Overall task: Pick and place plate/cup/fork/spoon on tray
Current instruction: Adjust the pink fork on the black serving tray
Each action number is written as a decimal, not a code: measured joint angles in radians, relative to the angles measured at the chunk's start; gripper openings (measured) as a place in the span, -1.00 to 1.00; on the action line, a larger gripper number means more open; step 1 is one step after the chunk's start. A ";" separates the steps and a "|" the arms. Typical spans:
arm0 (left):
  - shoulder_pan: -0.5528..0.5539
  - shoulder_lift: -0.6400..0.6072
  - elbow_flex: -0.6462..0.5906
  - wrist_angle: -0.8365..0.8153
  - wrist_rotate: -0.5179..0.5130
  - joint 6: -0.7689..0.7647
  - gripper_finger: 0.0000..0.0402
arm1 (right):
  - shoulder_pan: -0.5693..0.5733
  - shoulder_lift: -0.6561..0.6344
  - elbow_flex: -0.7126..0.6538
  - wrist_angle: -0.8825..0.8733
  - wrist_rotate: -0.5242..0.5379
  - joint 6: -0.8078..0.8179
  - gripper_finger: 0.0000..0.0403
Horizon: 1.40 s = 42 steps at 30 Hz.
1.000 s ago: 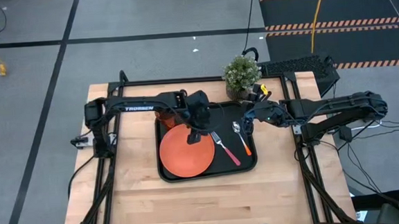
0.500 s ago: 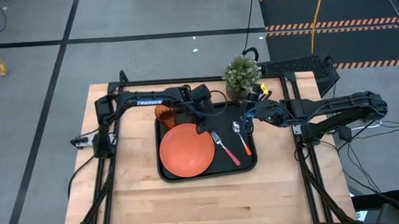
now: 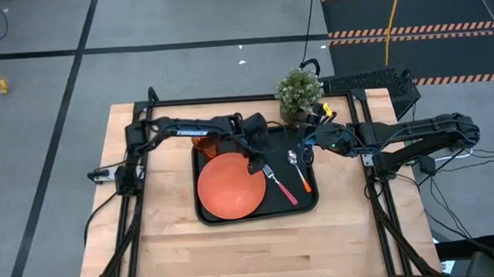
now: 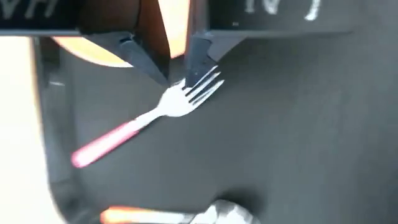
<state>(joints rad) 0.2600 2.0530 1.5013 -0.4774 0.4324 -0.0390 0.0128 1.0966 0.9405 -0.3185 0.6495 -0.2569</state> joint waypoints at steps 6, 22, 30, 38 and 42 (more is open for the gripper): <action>0.011 0.037 0.000 -0.017 -0.072 -0.005 -0.35 | 0.000 0.000 0.000 0.000 0.000 0.012 -0.22; -0.010 0.040 0.040 -0.077 -0.093 0.004 0.27 | 0.000 0.000 -0.028 0.001 -0.001 0.025 -0.22; -0.038 0.057 0.040 -0.100 -0.279 0.069 0.02 | 0.000 0.000 -0.071 0.094 0.001 -0.043 -0.22; -0.040 0.069 0.039 -0.078 -0.287 0.089 -0.13 | 0.000 0.000 -0.071 0.120 0.002 -0.060 -0.22; -0.039 0.069 0.039 -0.041 -0.287 0.089 -0.14 | 0.000 0.000 -0.071 0.120 0.003 -0.069 -0.22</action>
<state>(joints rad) 0.2207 2.1216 1.5398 -0.5185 0.1455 0.0502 0.0128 1.0969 0.8696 -0.1986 0.6521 -0.3262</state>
